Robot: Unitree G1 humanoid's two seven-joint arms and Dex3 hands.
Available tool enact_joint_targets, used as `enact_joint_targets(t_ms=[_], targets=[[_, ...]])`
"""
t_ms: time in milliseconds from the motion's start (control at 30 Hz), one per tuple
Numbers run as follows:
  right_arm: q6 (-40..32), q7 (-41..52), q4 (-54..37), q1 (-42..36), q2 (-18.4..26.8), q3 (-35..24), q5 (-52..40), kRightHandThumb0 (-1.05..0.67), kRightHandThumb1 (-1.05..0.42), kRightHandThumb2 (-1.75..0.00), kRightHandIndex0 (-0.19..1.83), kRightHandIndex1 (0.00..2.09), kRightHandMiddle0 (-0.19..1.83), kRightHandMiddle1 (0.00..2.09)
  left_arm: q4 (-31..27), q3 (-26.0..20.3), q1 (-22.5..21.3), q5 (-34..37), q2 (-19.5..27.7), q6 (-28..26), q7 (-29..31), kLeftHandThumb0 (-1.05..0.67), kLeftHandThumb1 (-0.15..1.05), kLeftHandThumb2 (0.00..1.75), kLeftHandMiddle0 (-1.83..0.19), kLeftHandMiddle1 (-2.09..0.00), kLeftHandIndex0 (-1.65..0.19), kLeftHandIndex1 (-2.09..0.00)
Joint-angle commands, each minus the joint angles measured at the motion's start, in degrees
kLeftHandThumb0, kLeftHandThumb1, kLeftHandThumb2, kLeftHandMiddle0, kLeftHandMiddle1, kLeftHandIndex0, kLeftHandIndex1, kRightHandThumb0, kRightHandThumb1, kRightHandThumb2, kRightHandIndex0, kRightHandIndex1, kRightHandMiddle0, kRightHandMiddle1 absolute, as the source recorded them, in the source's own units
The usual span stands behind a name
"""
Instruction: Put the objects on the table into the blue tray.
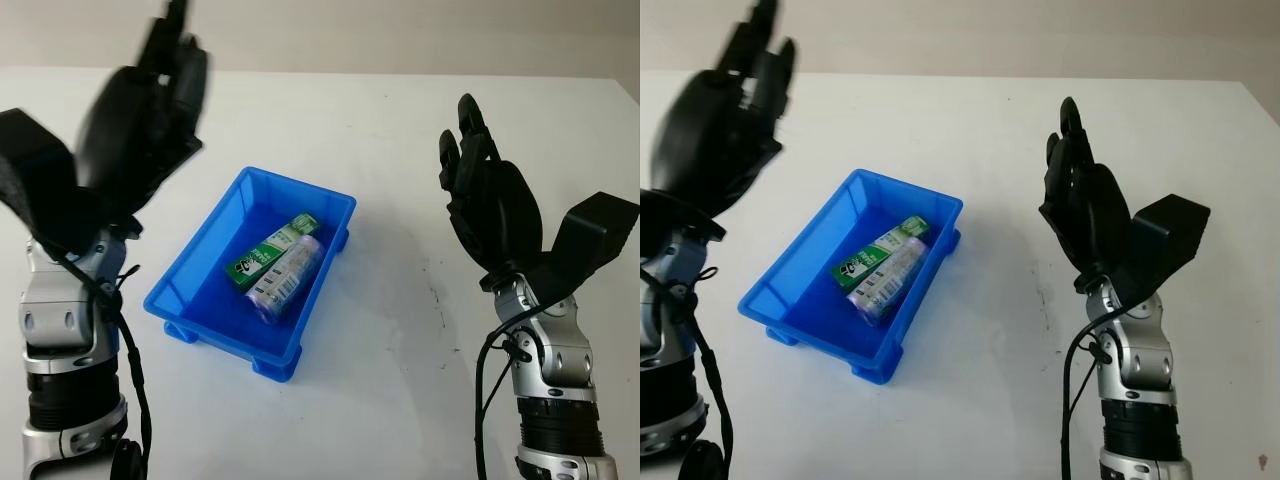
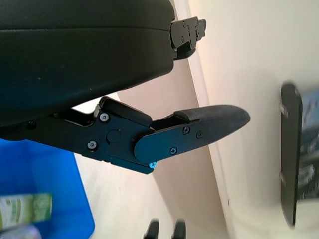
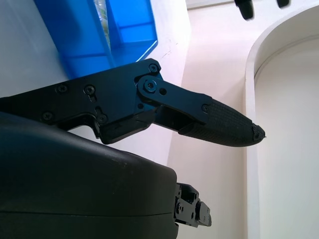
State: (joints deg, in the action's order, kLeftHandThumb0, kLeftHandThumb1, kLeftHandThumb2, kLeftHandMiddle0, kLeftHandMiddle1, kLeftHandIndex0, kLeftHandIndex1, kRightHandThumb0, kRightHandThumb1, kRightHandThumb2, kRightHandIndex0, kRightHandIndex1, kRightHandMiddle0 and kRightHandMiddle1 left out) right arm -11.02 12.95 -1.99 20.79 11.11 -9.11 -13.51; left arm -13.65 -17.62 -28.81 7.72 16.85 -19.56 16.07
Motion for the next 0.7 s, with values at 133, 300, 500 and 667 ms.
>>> enact_joint_targets(t_ms=[133, 300, 500, 667], targets=[[0.00, -0.09, 0.79, 2.02, 0.75, 0.27, 0.63, -0.81, -1.05, -0.81, -0.19, 0.00, -0.19, 0.00, 2.89, -5.81, 3.88, 2.28, 3.08, 4.15, -2.92, -0.88, 1.05, 0.78, 0.19, 0.00, 0.19, 0.00], [-0.29, -0.18, 1.69, 2.76, 0.58, 0.29, 0.76, -0.81, -1.05, -0.82, -0.19, 0.00, -0.19, 0.00, 6.58, -7.93, 7.21, 3.48, 6.35, 6.54, -1.77, -0.88, 1.05, 0.75, 0.19, 0.00, 0.19, 0.00], [-1.16, -0.65, 1.50, 2.91, 0.34, 0.49, 0.64, -0.81, -1.05, -0.82, -0.19, 0.00, -0.19, 0.00, 10.00, -7.63, 11.39, 5.31, 9.11, 6.04, 1.67, -0.86, 1.05, 0.73, 0.19, -0.02, 0.19, -0.01], [-1.64, -0.16, 1.24, 2.91, 0.80, 0.96, 0.81, -0.81, -1.05, -0.84, -0.19, 0.00, -0.19, 0.00, 10.89, -6.31, 14.85, 7.40, 6.51, 8.39, 2.98, -0.85, 1.05, 0.72, 0.19, -0.03, 0.19, -0.01]])
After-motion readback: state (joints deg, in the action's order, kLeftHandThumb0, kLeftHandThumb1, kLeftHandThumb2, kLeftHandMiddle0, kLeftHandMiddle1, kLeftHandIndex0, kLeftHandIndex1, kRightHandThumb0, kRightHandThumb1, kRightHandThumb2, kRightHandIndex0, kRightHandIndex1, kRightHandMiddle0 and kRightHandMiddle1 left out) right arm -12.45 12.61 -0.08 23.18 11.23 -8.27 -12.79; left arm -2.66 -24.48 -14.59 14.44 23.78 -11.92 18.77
